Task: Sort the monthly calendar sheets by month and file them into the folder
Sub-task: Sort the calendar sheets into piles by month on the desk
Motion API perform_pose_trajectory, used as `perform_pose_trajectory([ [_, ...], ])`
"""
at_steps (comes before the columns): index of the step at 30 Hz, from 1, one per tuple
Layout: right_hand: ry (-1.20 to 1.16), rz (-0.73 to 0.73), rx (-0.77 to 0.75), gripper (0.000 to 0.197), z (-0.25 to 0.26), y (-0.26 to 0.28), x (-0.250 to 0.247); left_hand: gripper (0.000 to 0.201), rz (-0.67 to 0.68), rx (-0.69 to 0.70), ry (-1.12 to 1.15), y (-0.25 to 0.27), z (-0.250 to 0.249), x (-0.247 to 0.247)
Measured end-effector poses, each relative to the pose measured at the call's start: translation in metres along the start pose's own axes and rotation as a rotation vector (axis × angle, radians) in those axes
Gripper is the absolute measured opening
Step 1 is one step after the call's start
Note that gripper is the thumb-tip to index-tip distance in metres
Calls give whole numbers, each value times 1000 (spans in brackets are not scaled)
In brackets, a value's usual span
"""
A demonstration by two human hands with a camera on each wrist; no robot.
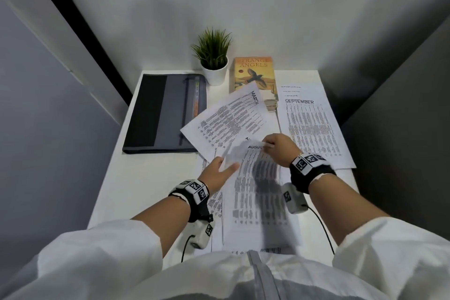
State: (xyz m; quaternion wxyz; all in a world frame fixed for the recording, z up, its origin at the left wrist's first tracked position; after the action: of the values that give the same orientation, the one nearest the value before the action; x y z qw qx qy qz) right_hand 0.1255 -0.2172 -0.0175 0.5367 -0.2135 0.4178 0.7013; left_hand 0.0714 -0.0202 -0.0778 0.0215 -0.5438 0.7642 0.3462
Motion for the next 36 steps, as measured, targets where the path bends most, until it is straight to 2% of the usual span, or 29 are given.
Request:
perform_pose_trajectory([
  [3, -152, -9, 24, 16, -4, -4, 4, 40, -68, 103, -46, -2, -18, 1],
  [4, -194, -38, 68, 7, -10, -4, 1, 32, -97, 121, -53, -3, -23, -2],
  [5, -195, -105, 123, 10, -19, -3, -5, 28, -126, 132, -49, -5, -28, -6],
  [7, -121, -292, 286, 60, -49, 3, -23, 27, -178, 156, 39, -8, -35, -18],
  [8, -175, -359, 353, 83, -63, 9, -31, 30, -196, 166, 120, -9, -39, -25],
  [9, -305, -372, 383, 98, -75, 13, -33, 33, -203, 178, 203, -10, -43, -31],
  [10, -485, -329, 402, 104, -82, 16, -28, 36, -199, 199, 276, -11, -49, -37],
  [12, -808, -162, 413, 96, -89, 18, -11, 39, -177, 249, 365, -12, -65, -45],
  [13, -924, -86, 386, 82, -84, 19, -6, 39, -176, 266, 386, -11, -74, -48],
  [15, -1073, -102, 284, 35, -66, 20, -14, 37, -228, 293, 390, -6, -91, -56],
  [16, -1101, -162, 229, 22, -57, 22, -26, 34, -276, 315, 362, -2, -100, -61],
  [18, -1089, -310, 116, 20, -42, 24, -54, 39, -390, 358, 231, 5, -116, -73],
  [20, -1116, -410, -26, 22, -23, 30, -82, 64, -440, 425, 158, 16, -133, -81],
  [21, -1123, -430, -96, 24, -14, 32, -92, 68, -441, 480, 188, 21, -142, -84],
  [23, -1120, -454, -191, 28, 1, 38, -103, 56, -468, 612, 251, 34, -157, -90],
  [25, -1060, -457, -235, 31, 7, 41, -102, 34, -499, 665, 239, 39, -158, -88],
  [27, -985, -439, -214, 34, 3, 37, -89, 28, -496, 640, 214, 35, -147, -80],
  [31, -1097, -411, 48, 28, -28, 20, -59, 25, -505, 602, 262, 19, -127, -70],
  [36, -1160, -424, 105, 28, -29, 6, -56, 23, -549, 534, 352, -6, -124, -77],
])
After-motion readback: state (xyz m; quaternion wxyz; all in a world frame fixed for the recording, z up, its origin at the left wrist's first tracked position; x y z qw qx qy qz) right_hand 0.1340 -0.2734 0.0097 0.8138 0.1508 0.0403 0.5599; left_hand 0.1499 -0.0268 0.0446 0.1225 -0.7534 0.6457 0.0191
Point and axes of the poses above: each hand's wrist, its own y-axis away from the middle knuckle, its own x-axis out of the palm, z = x × y, the point moved 9 cm from there along -y, towards the middle knuckle, and after that the axes turned 2 degrees about x, right-handed, at the moved point
